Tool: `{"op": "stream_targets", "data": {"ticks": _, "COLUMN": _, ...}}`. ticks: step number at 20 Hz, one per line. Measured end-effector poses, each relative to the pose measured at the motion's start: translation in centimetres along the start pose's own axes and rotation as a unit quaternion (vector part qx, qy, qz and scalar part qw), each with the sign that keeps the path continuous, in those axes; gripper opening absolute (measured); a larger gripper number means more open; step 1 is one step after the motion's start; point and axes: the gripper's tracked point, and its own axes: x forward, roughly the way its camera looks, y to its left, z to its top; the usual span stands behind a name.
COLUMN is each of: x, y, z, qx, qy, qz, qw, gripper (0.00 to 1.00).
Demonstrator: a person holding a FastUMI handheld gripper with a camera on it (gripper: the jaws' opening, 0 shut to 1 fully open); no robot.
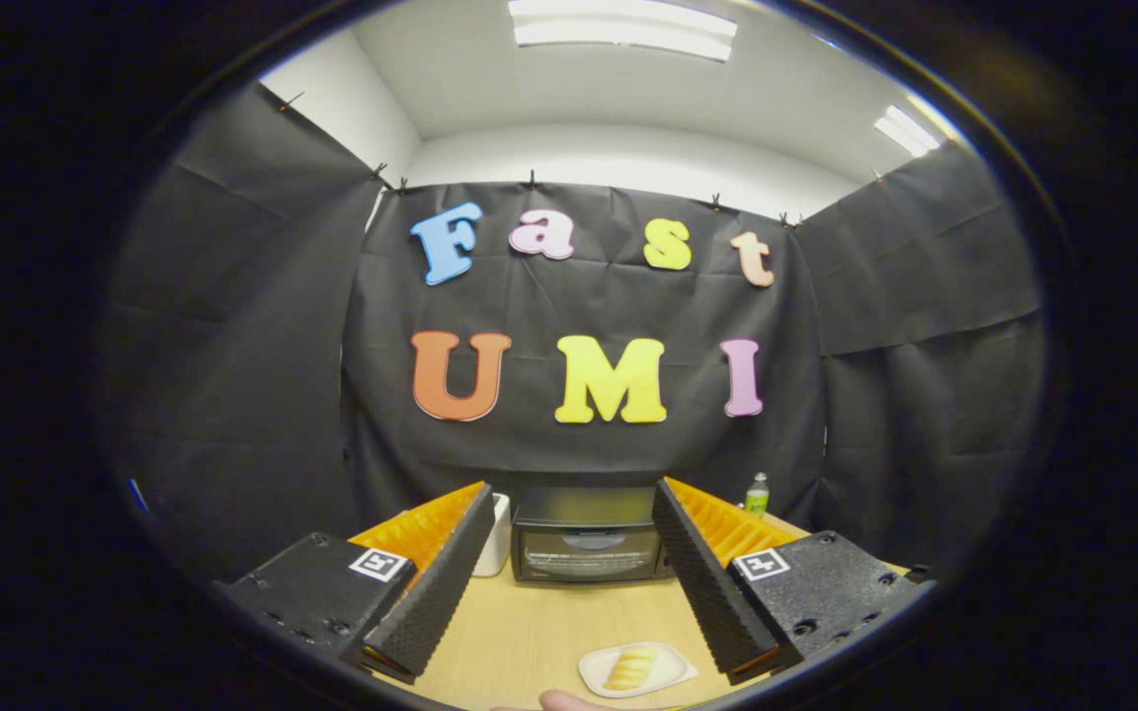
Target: Open the toaster oven, put the food inside, and close the toaster oven door.
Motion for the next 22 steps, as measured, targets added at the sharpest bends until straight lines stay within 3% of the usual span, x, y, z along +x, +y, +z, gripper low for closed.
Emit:
{"op": "stream_targets", "data": {"ticks": 12, "x": 2.1, "y": -3.0, "z": -2.0, "qx": 0.005, "qy": 0.022, "qz": 0.003, "qw": 1.000, "gripper": 1.00}}
{"op": "stream_targets", "data": {"ticks": 19, "x": 10.3, "y": -4.4, "z": -3.1, "qx": 0.026, "qy": 0.035, "qz": 0.065, "qw": 0.997, "gripper": 1.00}}
{"op": "stream_targets", "data": {"ticks": 22, "x": 14.4, "y": -6.3, "z": -3.5, "qx": 0.048, "qy": 0.040, "qz": 0.064, "qw": 0.996, "gripper": 1.00}}
